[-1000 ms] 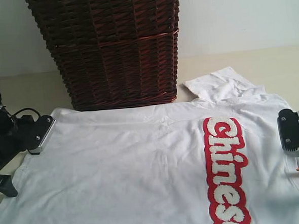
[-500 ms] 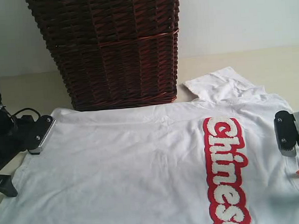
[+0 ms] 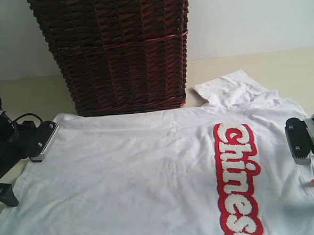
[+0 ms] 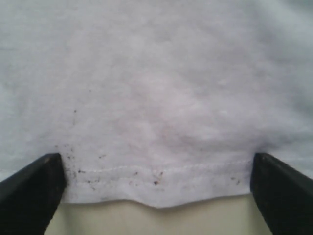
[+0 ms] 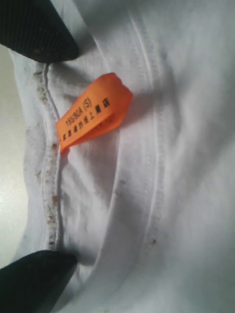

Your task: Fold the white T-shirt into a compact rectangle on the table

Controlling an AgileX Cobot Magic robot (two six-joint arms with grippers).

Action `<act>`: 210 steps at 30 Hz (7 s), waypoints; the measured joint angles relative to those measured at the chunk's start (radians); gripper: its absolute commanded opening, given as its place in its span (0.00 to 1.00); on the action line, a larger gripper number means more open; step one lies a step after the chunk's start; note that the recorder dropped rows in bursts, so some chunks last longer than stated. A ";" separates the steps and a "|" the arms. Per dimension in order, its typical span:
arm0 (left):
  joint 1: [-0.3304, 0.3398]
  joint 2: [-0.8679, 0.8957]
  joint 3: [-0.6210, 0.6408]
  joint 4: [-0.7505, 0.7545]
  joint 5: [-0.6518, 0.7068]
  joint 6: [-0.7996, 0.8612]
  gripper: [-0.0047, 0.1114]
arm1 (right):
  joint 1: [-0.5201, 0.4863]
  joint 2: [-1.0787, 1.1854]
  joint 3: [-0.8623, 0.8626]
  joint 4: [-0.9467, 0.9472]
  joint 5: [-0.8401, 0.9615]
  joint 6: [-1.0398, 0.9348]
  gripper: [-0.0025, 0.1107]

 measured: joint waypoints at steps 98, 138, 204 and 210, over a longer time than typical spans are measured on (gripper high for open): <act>0.000 0.002 0.000 -0.002 -0.001 0.000 0.94 | 0.004 0.045 -0.025 -0.117 0.011 -0.008 0.02; 0.000 0.005 0.000 -0.012 -0.001 0.000 0.94 | -0.006 -0.037 0.018 0.034 -0.131 -0.115 0.02; -0.002 -1.073 -0.003 0.325 0.398 -0.987 0.04 | -0.002 -1.075 0.003 0.377 0.050 0.107 0.02; 0.000 -1.314 -0.003 0.329 0.428 -0.987 0.04 | -0.002 -1.313 0.003 0.499 0.130 0.140 0.02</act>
